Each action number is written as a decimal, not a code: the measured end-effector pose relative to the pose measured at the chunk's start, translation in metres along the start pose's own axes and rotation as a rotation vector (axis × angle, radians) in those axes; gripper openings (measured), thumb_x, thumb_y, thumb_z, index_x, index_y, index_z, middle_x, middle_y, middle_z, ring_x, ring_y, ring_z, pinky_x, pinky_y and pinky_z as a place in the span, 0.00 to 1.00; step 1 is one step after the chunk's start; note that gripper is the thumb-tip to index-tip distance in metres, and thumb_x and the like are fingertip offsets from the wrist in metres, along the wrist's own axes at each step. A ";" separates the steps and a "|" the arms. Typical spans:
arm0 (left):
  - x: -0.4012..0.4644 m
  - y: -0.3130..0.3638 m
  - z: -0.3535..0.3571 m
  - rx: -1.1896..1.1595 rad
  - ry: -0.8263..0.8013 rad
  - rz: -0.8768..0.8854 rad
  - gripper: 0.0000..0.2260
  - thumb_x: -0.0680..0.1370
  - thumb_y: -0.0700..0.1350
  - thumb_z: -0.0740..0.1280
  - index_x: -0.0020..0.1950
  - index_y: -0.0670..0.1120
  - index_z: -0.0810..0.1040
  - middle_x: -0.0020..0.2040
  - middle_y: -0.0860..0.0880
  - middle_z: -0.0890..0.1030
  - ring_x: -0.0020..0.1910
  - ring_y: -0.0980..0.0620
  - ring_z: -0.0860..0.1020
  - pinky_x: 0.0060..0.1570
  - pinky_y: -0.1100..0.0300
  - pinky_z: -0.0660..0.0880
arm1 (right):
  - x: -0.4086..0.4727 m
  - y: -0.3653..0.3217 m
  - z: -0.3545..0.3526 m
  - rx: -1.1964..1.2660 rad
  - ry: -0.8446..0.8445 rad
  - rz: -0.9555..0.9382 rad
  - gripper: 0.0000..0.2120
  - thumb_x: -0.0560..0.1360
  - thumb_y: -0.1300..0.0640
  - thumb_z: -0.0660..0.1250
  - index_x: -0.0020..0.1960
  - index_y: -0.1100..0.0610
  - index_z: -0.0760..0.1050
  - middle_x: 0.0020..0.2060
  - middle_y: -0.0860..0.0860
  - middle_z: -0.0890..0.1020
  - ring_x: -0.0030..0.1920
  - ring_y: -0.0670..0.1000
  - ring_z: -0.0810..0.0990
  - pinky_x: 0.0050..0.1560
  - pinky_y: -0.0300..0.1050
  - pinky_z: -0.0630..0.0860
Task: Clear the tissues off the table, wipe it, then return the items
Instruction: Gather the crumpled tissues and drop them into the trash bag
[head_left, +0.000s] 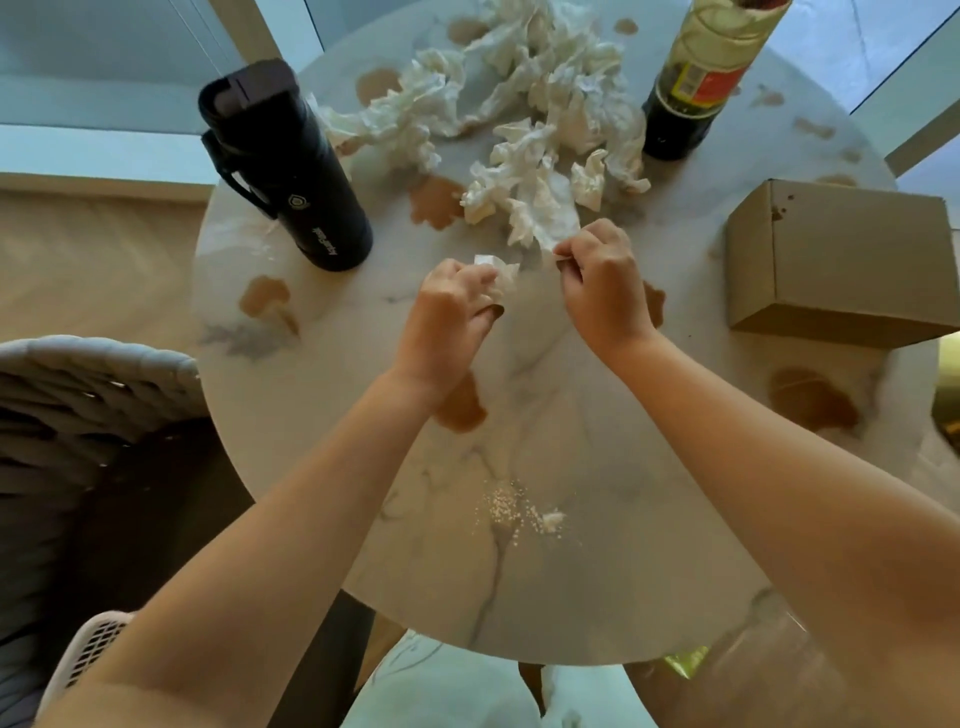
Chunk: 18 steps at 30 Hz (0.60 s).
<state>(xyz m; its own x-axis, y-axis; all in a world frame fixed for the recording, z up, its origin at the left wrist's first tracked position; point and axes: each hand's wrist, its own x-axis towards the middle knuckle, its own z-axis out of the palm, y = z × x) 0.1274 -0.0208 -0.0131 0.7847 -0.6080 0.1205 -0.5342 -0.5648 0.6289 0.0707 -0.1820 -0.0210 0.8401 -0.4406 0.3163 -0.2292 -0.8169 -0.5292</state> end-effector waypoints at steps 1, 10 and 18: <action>-0.005 0.003 0.000 -0.005 0.002 0.001 0.17 0.71 0.38 0.72 0.59 0.39 0.77 0.49 0.40 0.77 0.50 0.44 0.76 0.51 0.67 0.66 | -0.001 -0.003 -0.006 0.008 0.047 -0.018 0.04 0.71 0.70 0.64 0.43 0.67 0.78 0.40 0.62 0.78 0.45 0.61 0.76 0.46 0.38 0.69; -0.049 0.051 0.003 -0.042 0.039 0.018 0.16 0.70 0.38 0.72 0.58 0.40 0.78 0.49 0.42 0.77 0.44 0.52 0.74 0.46 0.73 0.64 | -0.043 -0.022 -0.073 0.129 0.394 -0.124 0.02 0.71 0.68 0.67 0.41 0.65 0.79 0.38 0.60 0.78 0.43 0.55 0.76 0.46 0.36 0.70; -0.121 0.124 0.024 -0.122 0.042 0.134 0.16 0.69 0.38 0.73 0.56 0.41 0.79 0.48 0.45 0.76 0.41 0.51 0.76 0.46 0.76 0.66 | -0.169 0.014 -0.159 0.238 0.490 0.026 0.03 0.72 0.66 0.69 0.44 0.65 0.78 0.41 0.59 0.78 0.44 0.51 0.75 0.45 0.39 0.76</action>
<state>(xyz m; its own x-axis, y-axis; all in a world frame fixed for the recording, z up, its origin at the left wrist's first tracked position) -0.0414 -0.0304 0.0323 0.7230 -0.6478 0.2403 -0.5947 -0.4066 0.6935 -0.1523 -0.1776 0.0433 0.4951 -0.6279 0.6005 -0.0818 -0.7218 -0.6873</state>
